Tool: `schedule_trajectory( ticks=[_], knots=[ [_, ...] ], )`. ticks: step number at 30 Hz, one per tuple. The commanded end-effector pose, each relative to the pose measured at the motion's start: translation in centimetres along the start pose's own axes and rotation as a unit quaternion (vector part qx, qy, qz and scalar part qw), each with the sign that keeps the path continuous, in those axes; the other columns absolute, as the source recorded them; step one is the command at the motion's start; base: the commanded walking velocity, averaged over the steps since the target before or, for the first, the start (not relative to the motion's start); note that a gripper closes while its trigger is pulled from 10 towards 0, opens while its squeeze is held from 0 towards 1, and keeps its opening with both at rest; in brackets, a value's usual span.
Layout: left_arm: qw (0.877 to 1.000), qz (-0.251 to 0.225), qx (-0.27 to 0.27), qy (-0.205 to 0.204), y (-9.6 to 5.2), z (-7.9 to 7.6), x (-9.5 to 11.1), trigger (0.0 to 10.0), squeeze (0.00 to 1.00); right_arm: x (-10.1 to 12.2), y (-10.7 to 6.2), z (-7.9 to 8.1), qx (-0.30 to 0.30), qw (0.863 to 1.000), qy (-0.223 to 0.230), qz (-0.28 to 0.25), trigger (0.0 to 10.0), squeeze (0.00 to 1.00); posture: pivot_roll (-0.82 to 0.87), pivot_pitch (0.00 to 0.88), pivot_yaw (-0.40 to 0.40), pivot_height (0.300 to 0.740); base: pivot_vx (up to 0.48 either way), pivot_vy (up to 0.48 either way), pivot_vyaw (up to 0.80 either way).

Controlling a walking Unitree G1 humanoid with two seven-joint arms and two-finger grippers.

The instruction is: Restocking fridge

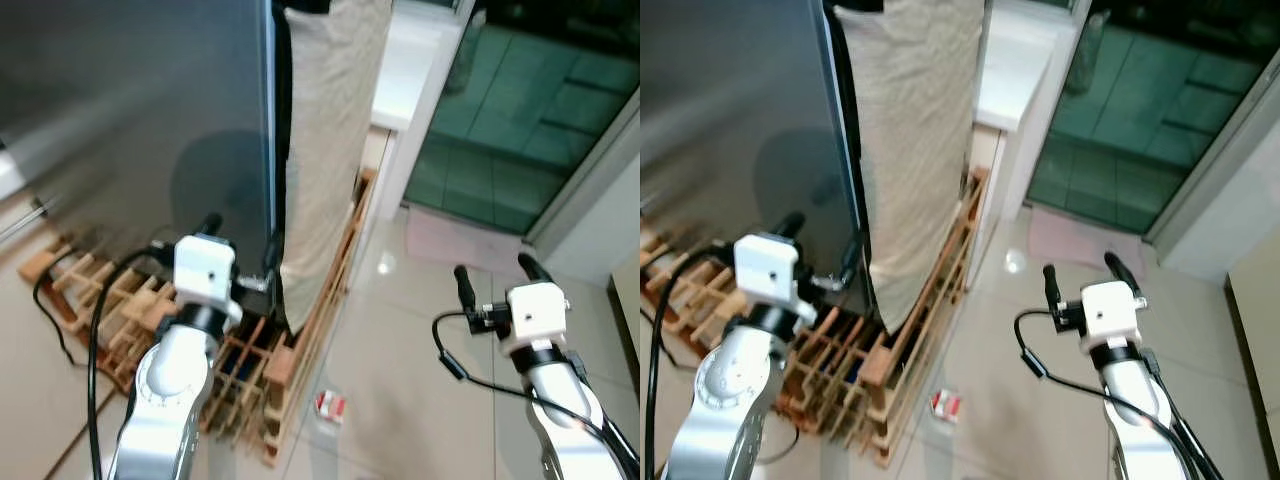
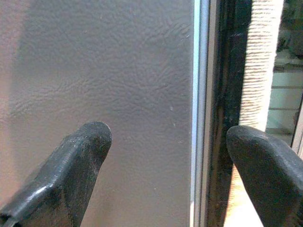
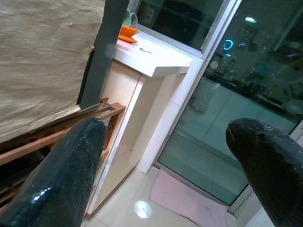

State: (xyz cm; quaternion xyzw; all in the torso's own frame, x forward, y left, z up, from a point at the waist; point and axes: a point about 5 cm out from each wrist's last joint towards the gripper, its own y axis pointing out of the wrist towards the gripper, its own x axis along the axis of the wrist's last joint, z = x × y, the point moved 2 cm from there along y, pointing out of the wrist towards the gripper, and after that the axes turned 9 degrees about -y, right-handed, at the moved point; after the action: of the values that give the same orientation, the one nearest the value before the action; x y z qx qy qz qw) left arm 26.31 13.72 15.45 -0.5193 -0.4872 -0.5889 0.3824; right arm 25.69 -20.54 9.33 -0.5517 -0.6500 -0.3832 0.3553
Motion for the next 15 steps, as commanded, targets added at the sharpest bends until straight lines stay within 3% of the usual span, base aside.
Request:
schedule_trajectory(
  ticks=[1,4,9,15],
  knots=[
    [1.0,0.002,-0.01,-0.003,0.0,-0.1,0.1,10.0,0.0,0.0,0.1,-0.2,0.002,1.0,-0.007,0.001,10.0,0.0,-0.06,0.0,-0.078,0.732,0.0,0.0,0.0],
    [0.999,0.026,-0.022,-0.023,-1.0,0.9,-0.6,10.0,0.0,-0.3,0.1,-0.4,0.001,1.0,-0.009,0.004,10.0,0.0,-0.06,0.0,-0.08,0.732,0.0,0.0,0.0],
    [0.997,0.042,-0.068,-0.017,-2.4,1.3,-1.2,10.0,0.0,-0.6,0.3,-0.6,0.0,1.0,-0.007,0.01,10.0,0.0,-0.04,0.0,-0.084,0.732,0.0,0.0,0.0],
    [0.994,0.021,-0.106,-0.027,-1.8,-0.6,0.1,10.0,0.0,-0.8,0.6,-0.4,0.0,1.0,-0.004,0.013,10.0,0.0,-0.03,0.0,-0.087,0.732,0.0,0.0,0.0]
  ],
)
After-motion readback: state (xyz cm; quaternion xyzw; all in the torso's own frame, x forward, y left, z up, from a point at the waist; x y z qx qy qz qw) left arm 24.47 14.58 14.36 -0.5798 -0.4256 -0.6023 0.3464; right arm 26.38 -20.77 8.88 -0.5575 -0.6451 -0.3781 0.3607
